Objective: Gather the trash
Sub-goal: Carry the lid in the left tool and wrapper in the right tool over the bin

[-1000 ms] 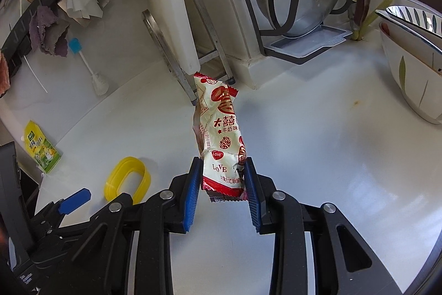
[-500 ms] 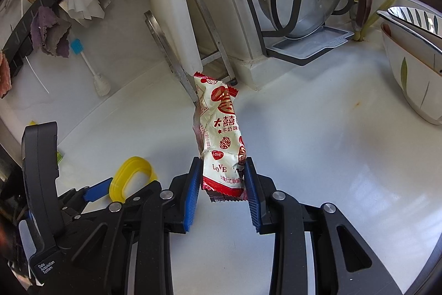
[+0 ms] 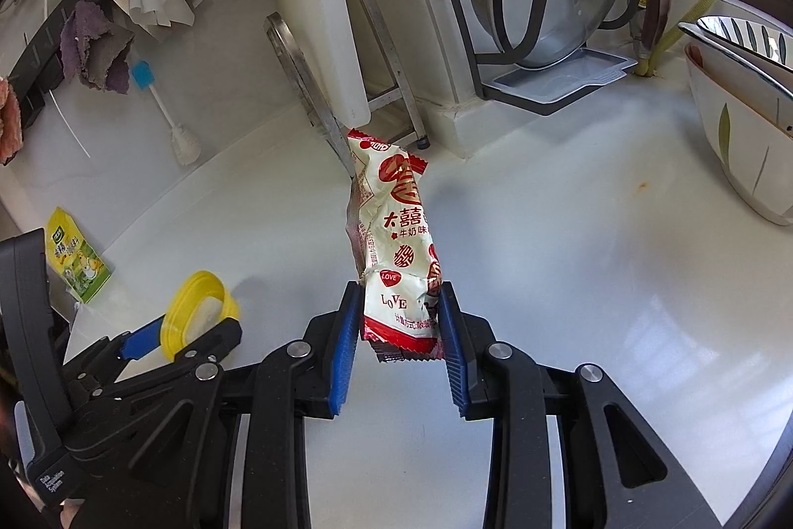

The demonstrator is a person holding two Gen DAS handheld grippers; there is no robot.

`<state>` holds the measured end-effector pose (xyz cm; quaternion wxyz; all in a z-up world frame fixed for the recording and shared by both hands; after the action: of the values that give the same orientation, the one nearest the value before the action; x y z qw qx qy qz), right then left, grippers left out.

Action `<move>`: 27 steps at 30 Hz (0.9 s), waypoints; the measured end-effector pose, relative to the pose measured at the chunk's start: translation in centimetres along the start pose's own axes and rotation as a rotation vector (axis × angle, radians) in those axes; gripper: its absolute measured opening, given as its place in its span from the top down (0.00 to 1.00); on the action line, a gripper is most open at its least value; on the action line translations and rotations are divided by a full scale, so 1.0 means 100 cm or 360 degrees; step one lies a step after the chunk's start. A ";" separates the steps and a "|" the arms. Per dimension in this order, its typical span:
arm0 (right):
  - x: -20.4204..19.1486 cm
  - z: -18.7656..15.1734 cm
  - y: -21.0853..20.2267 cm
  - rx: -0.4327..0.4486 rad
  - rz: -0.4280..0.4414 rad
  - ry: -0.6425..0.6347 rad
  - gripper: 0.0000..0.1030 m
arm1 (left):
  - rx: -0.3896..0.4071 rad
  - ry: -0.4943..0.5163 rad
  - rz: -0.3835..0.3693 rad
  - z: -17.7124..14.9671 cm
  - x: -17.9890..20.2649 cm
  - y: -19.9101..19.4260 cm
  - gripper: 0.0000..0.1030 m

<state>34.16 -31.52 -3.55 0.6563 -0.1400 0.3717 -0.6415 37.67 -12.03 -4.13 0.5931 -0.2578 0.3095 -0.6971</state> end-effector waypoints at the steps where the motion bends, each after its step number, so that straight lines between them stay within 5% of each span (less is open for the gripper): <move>1: 0.000 -0.002 -0.002 0.0000 0.0000 0.0001 0.70 | 0.0019 -0.0009 0.0005 0.000 -0.003 -0.004 0.32; 15: -0.013 -0.052 -0.085 0.0123 -0.0002 -0.0065 0.70 | 0.0228 0.0089 0.0027 -0.067 -0.014 -0.101 0.32; 27: -0.031 -0.155 -0.190 0.0137 -0.0020 -0.0021 0.70 | 0.0248 0.0172 0.0017 -0.153 -0.035 -0.207 0.32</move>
<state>10.12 -26.62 -0.67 0.6600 -0.1183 0.3384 -0.6602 13.30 -4.48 0.79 0.5975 -0.1714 0.2873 -0.7288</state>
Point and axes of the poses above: each gripper's, at about its wrist camera, not at the fingertips, and y roughly the way its jaws point, x to its right, z to its top, the point moved 1 cm from there along y, roughly the way its jaws point
